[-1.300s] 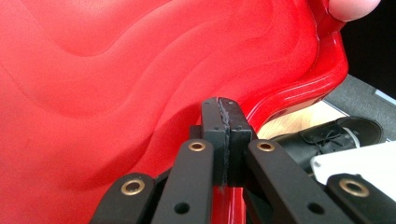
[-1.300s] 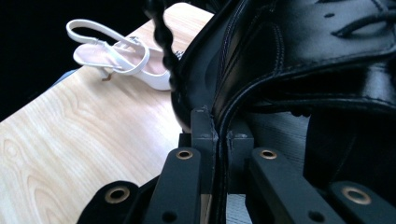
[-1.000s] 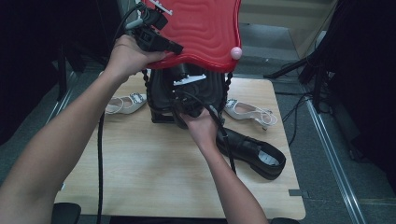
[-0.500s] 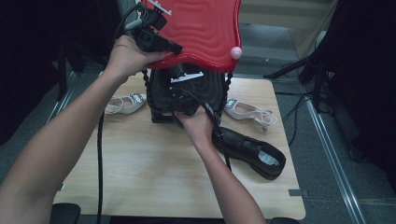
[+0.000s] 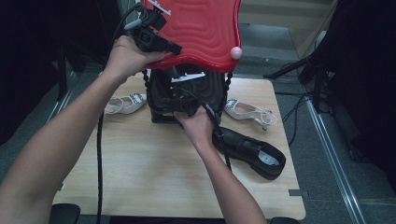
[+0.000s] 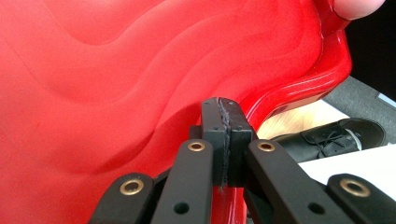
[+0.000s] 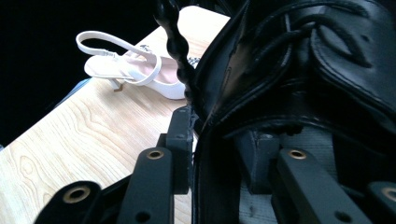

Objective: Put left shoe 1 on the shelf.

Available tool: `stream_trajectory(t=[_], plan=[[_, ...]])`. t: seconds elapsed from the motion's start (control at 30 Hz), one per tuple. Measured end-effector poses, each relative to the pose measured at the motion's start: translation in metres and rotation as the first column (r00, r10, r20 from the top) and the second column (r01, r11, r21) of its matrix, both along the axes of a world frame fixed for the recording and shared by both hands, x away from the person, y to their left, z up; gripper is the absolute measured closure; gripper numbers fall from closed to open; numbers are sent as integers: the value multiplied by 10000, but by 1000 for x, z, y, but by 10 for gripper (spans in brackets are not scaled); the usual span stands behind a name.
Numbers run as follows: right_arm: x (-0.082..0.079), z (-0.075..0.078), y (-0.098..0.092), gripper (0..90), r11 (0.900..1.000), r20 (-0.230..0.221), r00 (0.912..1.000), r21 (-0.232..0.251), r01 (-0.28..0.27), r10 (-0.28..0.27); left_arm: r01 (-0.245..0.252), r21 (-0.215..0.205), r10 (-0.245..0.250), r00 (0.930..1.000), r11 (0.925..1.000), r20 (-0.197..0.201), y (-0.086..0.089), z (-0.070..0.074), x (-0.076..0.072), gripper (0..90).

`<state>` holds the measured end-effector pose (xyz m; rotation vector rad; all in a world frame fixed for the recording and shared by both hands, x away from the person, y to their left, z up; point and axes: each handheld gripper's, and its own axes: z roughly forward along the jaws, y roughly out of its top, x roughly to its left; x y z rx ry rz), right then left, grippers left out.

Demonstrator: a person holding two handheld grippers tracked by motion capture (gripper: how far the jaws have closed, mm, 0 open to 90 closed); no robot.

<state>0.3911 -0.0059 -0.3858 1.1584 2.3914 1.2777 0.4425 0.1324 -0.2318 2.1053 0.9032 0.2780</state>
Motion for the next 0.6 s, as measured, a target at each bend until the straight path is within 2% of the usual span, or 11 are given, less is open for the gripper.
stream_trajectory(t=[0.07,0.17,0.3,0.43,0.47,0.6], plan=[[-2,3,-3,655,9999,96,9999,143,-94,93,1,-8,-1,10000,10000,4,0,0,0,900],[-6,5,-3,662,10000,174,9998,-30,-86,86,40,39,-40,10000,10000,50,0,0,0,900],[-13,9,-10,662,9998,64,9998,100,-188,188,47,39,-47,10000,10000,64,0,0,0,900],[-22,13,-20,690,9984,136,9989,343,-459,454,57,28,-57,9999,10000,93,0,0,0,900],[-29,15,-26,732,9979,107,9987,407,-508,504,58,21,-59,9999,10000,105,0,-1,0,900],[-37,17,-33,786,9969,175,9978,455,-643,636,4,-25,-4,10000,10000,90,0,-1,-1,900]])
